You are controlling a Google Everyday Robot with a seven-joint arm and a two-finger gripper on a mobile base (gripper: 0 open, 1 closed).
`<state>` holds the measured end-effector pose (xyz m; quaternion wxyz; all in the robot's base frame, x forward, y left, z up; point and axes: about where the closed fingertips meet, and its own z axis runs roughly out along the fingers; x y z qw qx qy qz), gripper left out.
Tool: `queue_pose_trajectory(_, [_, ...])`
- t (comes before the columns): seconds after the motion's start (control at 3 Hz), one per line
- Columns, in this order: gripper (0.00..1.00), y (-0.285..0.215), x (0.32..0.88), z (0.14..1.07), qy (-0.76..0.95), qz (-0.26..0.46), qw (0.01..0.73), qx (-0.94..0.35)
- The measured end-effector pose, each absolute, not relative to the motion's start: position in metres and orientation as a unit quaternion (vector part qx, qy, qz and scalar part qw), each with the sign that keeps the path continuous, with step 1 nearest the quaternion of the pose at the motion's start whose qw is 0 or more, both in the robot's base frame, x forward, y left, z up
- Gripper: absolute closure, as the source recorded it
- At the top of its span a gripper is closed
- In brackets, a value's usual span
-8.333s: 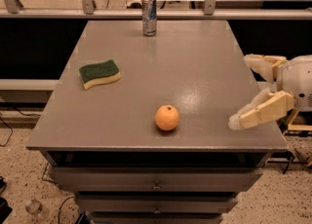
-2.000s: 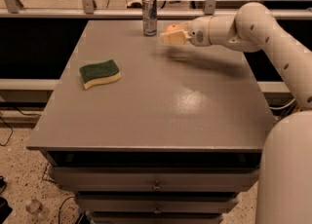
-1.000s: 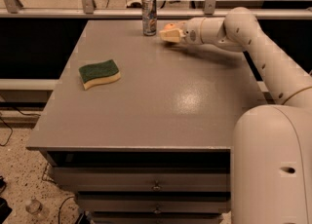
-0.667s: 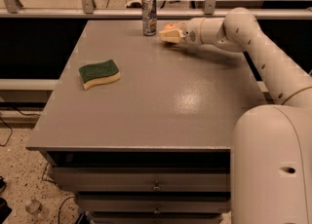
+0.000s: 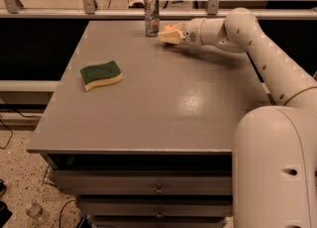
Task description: Move orange near redbull can
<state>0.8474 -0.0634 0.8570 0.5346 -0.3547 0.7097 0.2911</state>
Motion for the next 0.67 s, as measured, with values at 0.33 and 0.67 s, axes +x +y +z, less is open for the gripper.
queue_pose_trajectory(0.33, [0.13,-0.0598,0.8476,0.8556,0.709,0.293,0.533,-0.356])
queue_pose_trajectory(0.67, [0.0,-0.0567,0.8478,0.8543,0.709,0.295,0.532,-0.357])
